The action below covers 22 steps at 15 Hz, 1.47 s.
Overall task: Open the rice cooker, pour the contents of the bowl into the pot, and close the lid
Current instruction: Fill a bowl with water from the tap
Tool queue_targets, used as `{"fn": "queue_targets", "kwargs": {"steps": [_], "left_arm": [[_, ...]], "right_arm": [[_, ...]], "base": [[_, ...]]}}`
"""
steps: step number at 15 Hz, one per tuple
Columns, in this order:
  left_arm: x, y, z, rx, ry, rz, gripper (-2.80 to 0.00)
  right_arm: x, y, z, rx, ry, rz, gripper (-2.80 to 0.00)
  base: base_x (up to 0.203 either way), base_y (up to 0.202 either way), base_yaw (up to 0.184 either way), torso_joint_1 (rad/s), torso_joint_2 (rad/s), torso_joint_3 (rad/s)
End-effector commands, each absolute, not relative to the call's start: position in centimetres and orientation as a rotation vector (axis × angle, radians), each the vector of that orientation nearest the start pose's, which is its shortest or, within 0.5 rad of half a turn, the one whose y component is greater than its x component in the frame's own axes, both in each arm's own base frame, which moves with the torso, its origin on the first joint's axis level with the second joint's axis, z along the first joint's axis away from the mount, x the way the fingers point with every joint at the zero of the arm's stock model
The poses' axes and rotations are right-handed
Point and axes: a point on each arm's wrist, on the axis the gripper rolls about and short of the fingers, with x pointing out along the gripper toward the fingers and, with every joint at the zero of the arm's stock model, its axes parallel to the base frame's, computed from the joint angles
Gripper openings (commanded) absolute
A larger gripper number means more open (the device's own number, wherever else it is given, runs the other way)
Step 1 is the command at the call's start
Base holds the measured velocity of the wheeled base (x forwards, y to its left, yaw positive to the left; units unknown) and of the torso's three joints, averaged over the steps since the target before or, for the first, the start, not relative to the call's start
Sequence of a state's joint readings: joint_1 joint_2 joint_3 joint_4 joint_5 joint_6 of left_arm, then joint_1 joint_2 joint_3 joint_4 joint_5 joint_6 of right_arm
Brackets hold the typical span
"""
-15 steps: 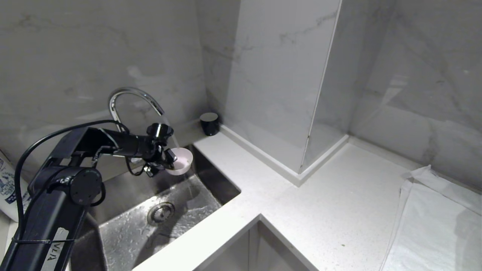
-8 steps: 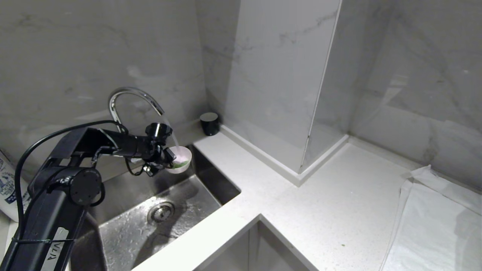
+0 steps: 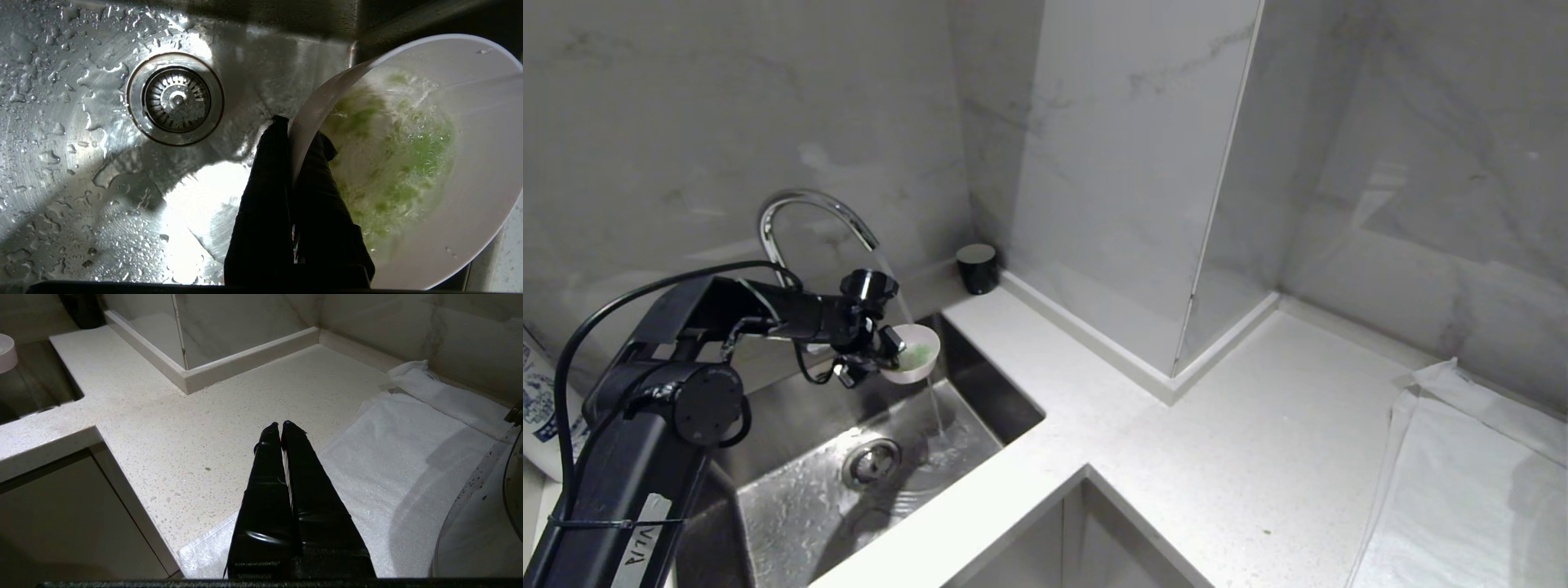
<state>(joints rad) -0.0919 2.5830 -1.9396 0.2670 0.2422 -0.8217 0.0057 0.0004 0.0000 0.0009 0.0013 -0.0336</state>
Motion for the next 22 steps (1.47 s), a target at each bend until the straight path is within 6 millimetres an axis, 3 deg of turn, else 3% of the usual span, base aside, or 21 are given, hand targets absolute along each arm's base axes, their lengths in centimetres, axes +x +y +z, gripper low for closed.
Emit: {"fn": "queue_targets", "kwargs": {"steps": [1,18,22], "left_arm": [[50.0,-4.1,3.5,-0.617,0.778,0.497,-2.80],[50.2,-3.6,3.2,-0.643,0.771,0.519,-2.80],[48.9,-4.3,3.3,-0.659,0.853,0.548,-2.80]], "right_arm": [[-2.3,0.0,7.4,-0.034,0.004,0.008,-2.80],[-2.3,0.0,7.4,-0.035,0.004,0.008,-2.80],[-2.3,0.0,7.4,-0.035,0.004,0.008,-2.80]], "base": [[0.000,0.000,0.000,0.000,0.00,0.000],[0.000,0.000,0.000,0.000,0.00,0.000],[0.000,0.000,0.000,0.000,0.00,0.000]]}}
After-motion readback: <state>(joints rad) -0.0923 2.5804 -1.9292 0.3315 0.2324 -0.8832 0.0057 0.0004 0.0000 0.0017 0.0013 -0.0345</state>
